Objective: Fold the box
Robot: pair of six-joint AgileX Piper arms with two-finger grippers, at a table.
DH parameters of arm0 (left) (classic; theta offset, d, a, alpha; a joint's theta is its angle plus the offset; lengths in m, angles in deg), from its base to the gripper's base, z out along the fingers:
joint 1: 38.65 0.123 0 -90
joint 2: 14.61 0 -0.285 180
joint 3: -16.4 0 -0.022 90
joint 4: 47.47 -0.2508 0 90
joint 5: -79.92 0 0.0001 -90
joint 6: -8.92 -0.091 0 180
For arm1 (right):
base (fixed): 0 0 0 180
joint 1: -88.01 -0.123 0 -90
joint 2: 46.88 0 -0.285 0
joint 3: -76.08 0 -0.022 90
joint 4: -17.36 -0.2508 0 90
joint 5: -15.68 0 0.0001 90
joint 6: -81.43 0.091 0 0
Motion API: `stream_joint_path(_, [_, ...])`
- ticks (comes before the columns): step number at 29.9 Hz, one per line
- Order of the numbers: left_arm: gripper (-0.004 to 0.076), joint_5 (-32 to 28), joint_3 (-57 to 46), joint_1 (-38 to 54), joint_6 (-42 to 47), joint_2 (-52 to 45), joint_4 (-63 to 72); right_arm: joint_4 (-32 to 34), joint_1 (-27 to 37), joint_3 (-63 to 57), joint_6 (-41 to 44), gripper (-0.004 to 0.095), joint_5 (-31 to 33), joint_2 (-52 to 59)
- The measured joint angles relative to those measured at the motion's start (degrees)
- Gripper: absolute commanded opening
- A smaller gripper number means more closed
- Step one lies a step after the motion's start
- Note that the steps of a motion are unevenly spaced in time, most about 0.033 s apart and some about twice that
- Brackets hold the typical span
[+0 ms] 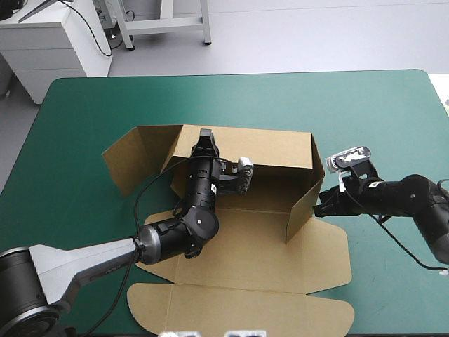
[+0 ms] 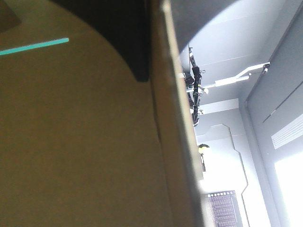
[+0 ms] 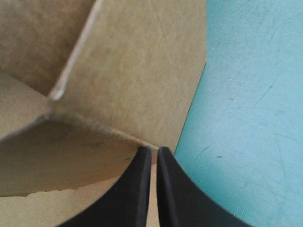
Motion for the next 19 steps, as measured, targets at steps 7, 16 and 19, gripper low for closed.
stream_joint_path(7, [-0.0008, 0.0, 0.0, 0.0, 0.0, 0.0, -0.05, 0.05, 0.0, 0.0, -7.44, 0.0769, 0.42, -0.08])
stream_joint_path(16, [-0.0008, -0.13, 0.0, 0.0, 0.0, 0.0, -0.28, -2.58, 0.0, 0.0, -8.45, 0.0837, 2.34, -0.8])
stream_joint_path(19, [-0.0008, -0.13, 0.0, 0.0, 0.0, 0.0, -0.28, -7.79, 0.0, -0.85, -10.43, 0.0838, 3.01, -1.29])
